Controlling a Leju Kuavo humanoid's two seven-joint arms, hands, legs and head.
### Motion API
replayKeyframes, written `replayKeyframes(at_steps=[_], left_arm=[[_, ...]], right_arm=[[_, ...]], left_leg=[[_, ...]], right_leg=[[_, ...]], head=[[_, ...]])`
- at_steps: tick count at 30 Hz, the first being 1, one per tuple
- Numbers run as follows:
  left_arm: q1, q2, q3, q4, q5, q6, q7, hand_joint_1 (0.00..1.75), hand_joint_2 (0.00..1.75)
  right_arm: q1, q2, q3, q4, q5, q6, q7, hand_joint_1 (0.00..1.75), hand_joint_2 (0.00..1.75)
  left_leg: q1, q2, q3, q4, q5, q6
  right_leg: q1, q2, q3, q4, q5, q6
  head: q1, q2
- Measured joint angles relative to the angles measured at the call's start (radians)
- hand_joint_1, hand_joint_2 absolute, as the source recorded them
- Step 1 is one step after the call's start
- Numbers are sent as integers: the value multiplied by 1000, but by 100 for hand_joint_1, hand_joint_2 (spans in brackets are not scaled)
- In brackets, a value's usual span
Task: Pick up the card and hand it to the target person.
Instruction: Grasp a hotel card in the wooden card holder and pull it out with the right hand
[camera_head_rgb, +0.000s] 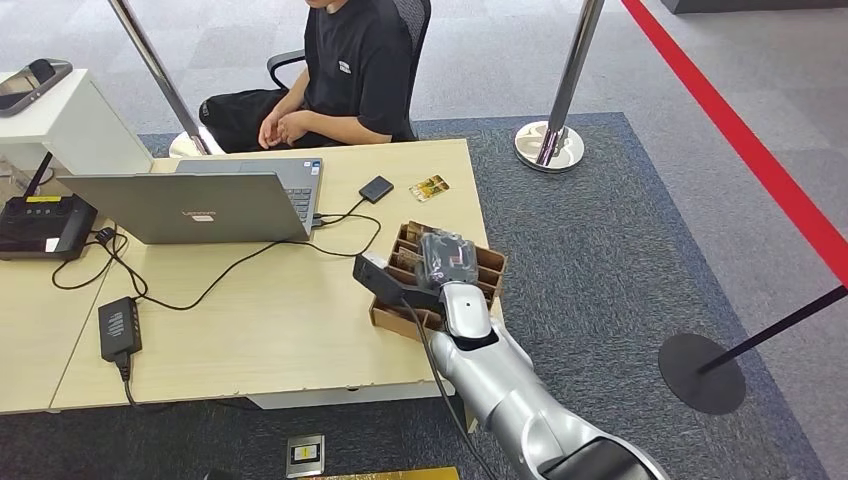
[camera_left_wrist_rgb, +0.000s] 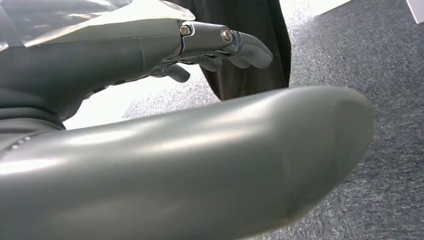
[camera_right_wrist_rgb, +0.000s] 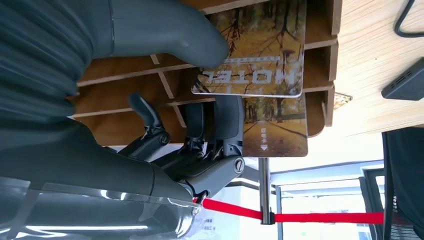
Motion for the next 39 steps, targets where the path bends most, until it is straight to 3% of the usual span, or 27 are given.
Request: replayKeyframes(at_steps=[39], left_arm=[[0, 0, 1, 0, 0, -1, -6, 0, 0]], right_arm=[[2, 5, -34, -6, -62, -41, -75, 139, 175]], left_leg=[[0, 0, -1, 0, 0, 0]], right_leg=[[0, 0, -1, 0, 0, 0]], head=[[0, 0]])
